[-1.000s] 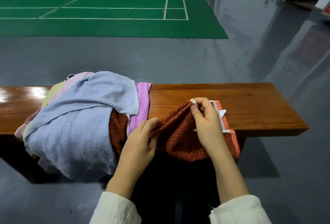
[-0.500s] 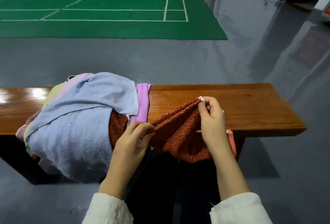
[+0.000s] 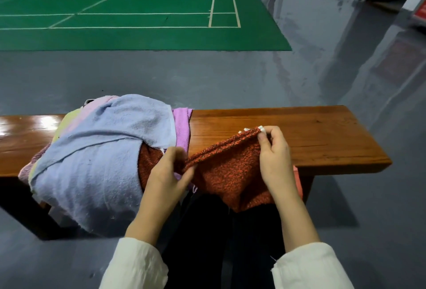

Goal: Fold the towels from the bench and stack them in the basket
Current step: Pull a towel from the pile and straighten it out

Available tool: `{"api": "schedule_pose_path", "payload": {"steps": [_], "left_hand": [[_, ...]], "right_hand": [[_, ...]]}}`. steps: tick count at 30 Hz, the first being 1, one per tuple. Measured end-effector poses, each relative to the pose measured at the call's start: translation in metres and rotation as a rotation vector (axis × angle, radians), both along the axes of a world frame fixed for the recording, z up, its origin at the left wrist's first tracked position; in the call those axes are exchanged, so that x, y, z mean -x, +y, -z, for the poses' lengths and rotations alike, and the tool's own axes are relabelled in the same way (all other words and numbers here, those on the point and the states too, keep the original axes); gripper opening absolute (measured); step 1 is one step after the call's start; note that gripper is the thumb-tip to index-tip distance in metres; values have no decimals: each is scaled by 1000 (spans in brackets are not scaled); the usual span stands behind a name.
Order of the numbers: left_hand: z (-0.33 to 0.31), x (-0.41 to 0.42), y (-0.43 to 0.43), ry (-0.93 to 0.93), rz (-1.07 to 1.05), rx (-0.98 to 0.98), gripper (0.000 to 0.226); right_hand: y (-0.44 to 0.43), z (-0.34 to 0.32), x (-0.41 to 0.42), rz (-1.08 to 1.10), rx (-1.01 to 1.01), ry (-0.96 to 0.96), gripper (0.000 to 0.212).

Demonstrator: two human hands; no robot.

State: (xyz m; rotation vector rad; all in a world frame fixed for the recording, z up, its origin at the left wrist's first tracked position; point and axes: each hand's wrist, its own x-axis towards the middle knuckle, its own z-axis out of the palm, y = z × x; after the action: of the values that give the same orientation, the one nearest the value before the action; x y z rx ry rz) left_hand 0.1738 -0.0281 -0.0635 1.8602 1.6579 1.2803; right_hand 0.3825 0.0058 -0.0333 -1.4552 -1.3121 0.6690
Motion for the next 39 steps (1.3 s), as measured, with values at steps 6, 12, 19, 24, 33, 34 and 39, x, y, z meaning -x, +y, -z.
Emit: {"api": "schedule_pose_path", "payload": {"steps": [6,12,19,24,33,34,39], "left_hand": [[-43,-19,25,-164,51,-101,7],[-87,-61,55,-462,63,-132,6],[-139,-74,63,-201,49,-315,5],[-152,-70,73,-196,52,-309,8],[-215,-69,108,-294,88,-380,13],[-220,-70,106,-277,99,-400,13],[-166,-61,80,-130,101,-339,10]], "right_hand": [[11,-21,-6,90,-164,90,11],[26,-58,-18,128,-287,229,13],[11,-112,-33,220,-439,-24,6],[29,-122,-42,197,-328,108,7],[69,-178,-38,156,-391,307,12],[68,-180,-38,166,-414,341,13],[53,-123,-35,165,-324,406,12]]}}
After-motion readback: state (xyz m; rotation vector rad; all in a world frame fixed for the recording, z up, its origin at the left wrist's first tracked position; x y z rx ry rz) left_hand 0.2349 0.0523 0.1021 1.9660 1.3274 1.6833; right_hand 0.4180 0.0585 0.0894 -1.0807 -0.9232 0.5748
